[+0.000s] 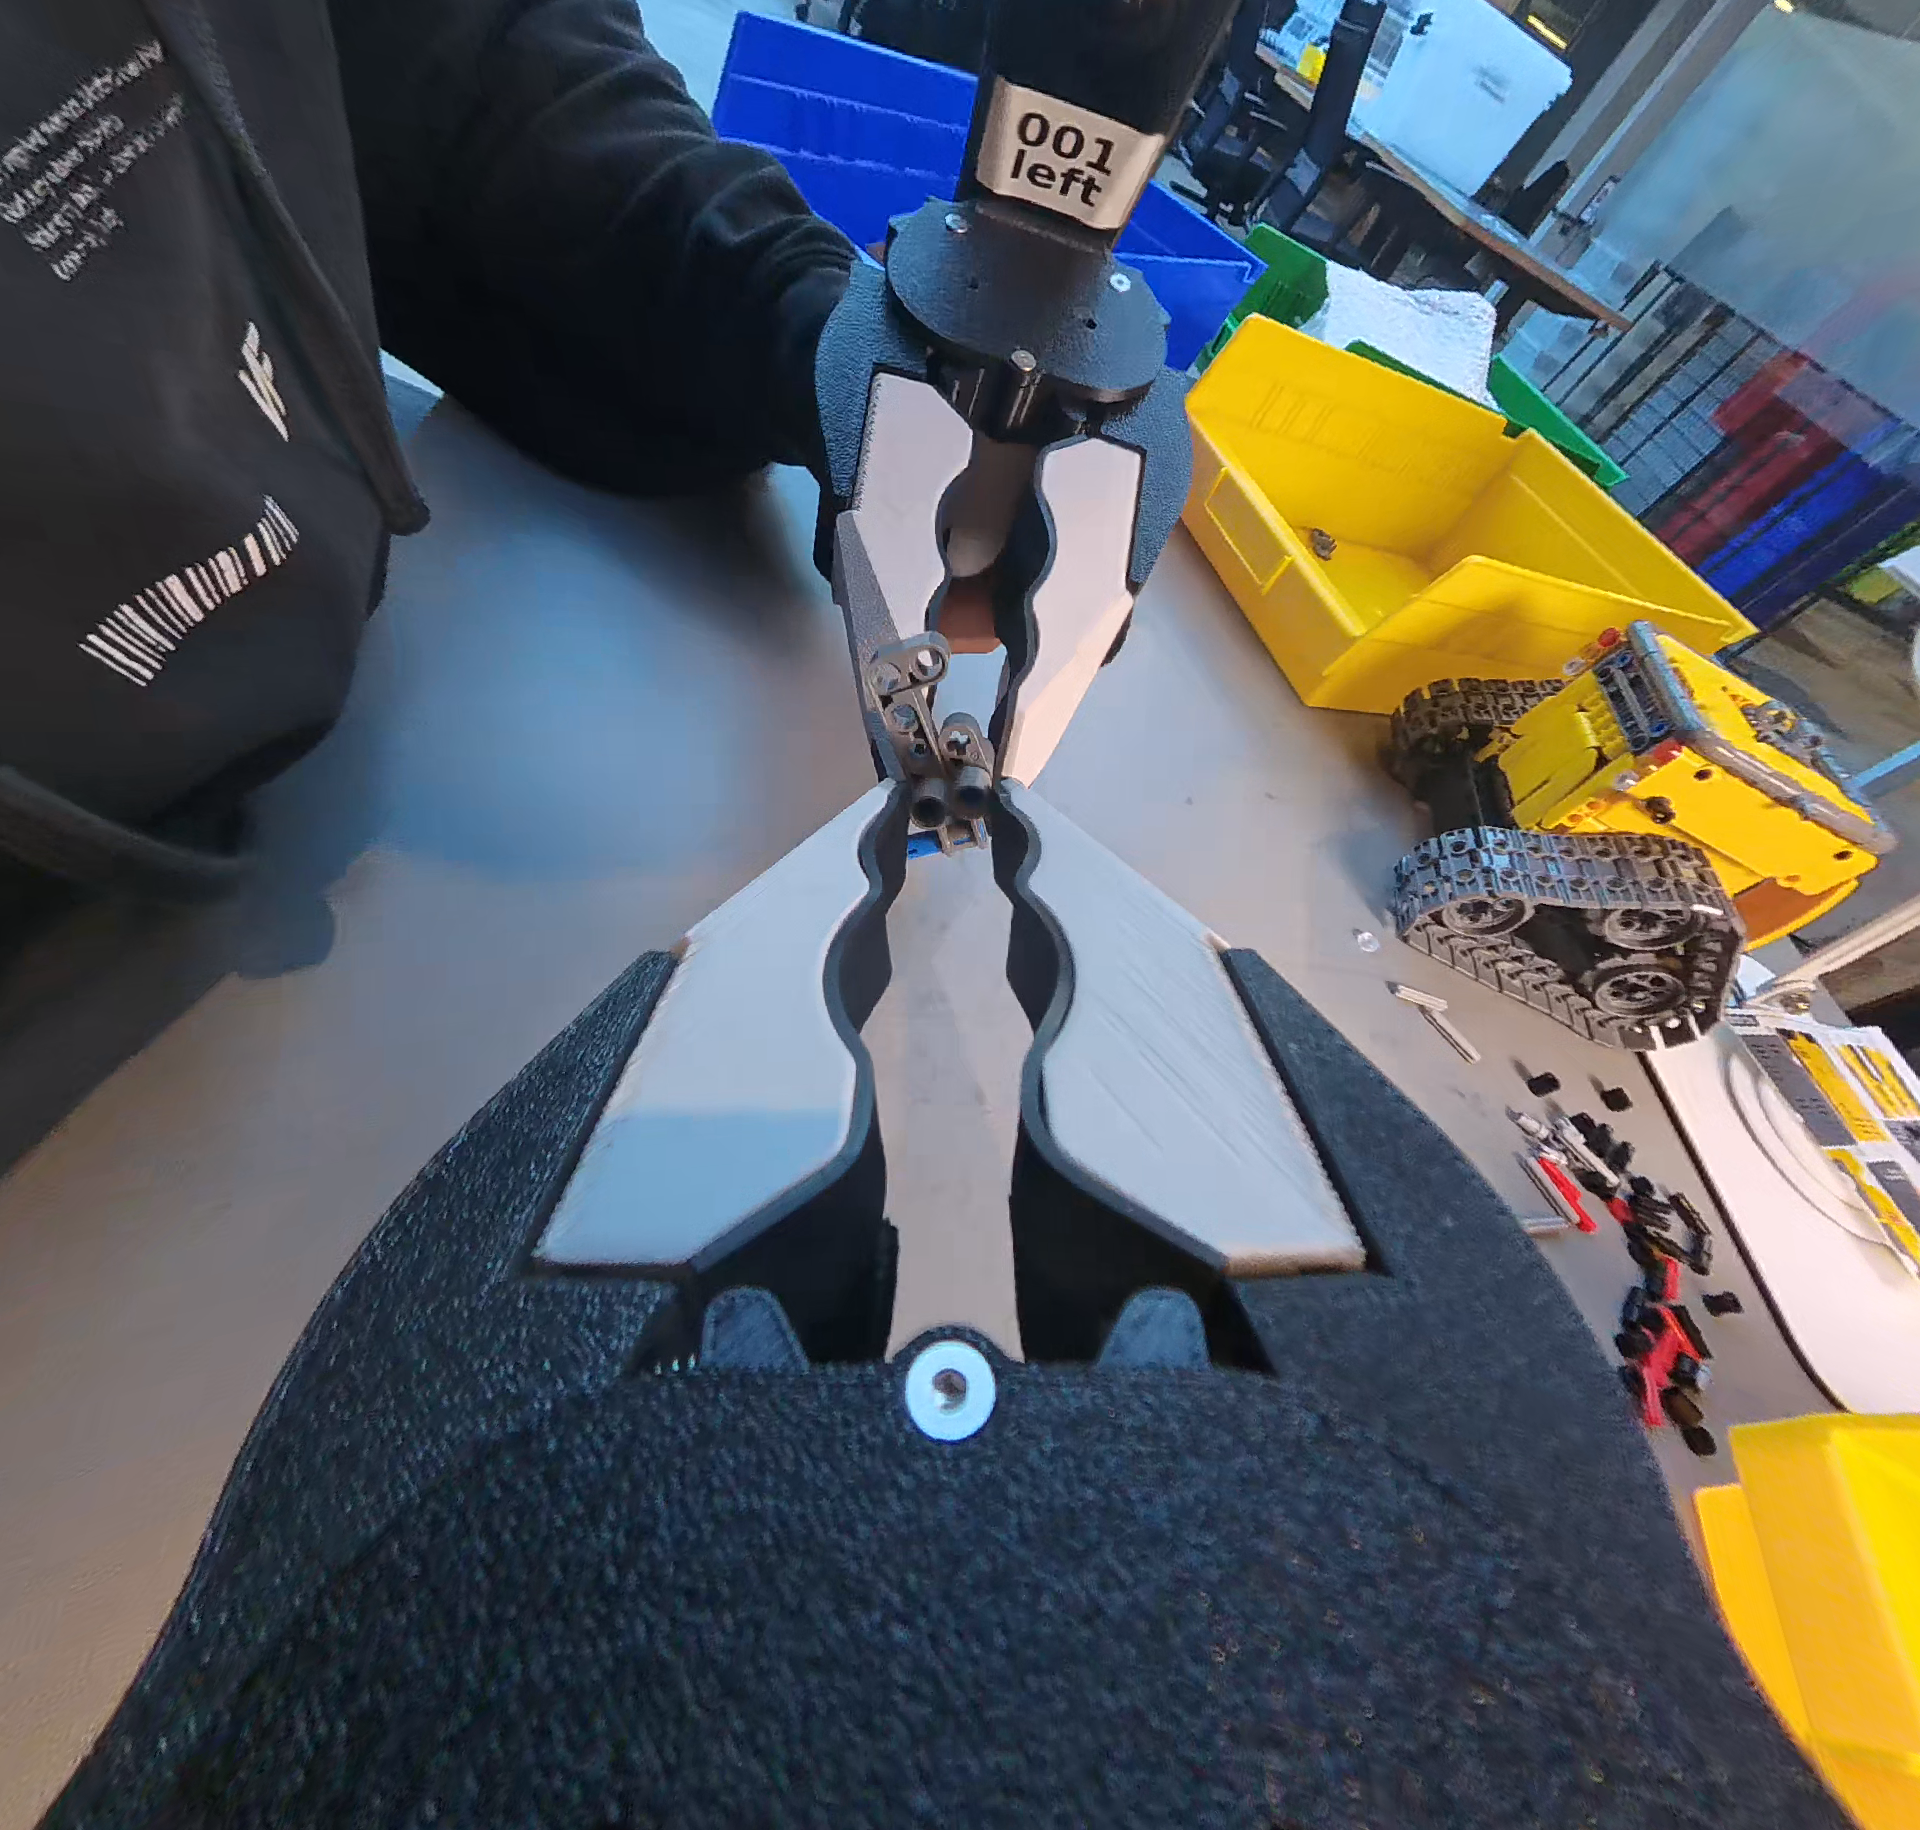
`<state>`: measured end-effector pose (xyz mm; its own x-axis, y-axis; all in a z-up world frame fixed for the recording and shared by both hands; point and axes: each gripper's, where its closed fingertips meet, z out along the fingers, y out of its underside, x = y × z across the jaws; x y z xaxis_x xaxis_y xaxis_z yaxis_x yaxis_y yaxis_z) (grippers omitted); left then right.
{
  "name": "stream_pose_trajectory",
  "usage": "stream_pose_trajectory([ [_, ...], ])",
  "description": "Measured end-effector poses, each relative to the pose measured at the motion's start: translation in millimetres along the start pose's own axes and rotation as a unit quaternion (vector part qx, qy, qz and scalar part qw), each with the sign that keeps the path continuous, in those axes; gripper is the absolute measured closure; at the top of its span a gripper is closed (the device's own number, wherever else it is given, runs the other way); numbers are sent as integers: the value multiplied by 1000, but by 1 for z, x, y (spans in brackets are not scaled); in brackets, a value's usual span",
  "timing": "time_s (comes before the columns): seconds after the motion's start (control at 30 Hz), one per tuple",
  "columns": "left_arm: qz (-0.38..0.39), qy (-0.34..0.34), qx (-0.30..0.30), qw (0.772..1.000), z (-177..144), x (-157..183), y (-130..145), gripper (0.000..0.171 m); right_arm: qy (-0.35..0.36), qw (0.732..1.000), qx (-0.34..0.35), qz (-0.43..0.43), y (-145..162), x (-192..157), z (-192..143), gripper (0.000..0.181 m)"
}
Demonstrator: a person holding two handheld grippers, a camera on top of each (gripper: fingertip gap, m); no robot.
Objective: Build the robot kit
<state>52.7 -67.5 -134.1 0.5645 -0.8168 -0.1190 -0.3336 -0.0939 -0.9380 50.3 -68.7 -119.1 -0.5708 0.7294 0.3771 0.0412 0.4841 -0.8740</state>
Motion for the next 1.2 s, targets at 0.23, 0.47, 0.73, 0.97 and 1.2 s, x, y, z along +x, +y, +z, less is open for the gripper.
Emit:
stream_pose_trajectory([
  [0.23,-13,20,-25,999,4,6,10,157,-26,999,-25,1,8,-8,4,167],
  [0.47,-30,41,-96,994,22,13,37,155,-123,977,-169,50,42,-21,6,166],
  [0.73,-61,71,-155,984,8,25,57,139,-224,904,-364,19,68,-35,6,166],
  [0.97,-80,57,-198,975,19,32,70,150,-222,897,-375,78,65,-37,23,167],
  [1.2,-82,68,-208,972,20,34,72,159,-207,896,-378,102,68,-39,23,167],
])
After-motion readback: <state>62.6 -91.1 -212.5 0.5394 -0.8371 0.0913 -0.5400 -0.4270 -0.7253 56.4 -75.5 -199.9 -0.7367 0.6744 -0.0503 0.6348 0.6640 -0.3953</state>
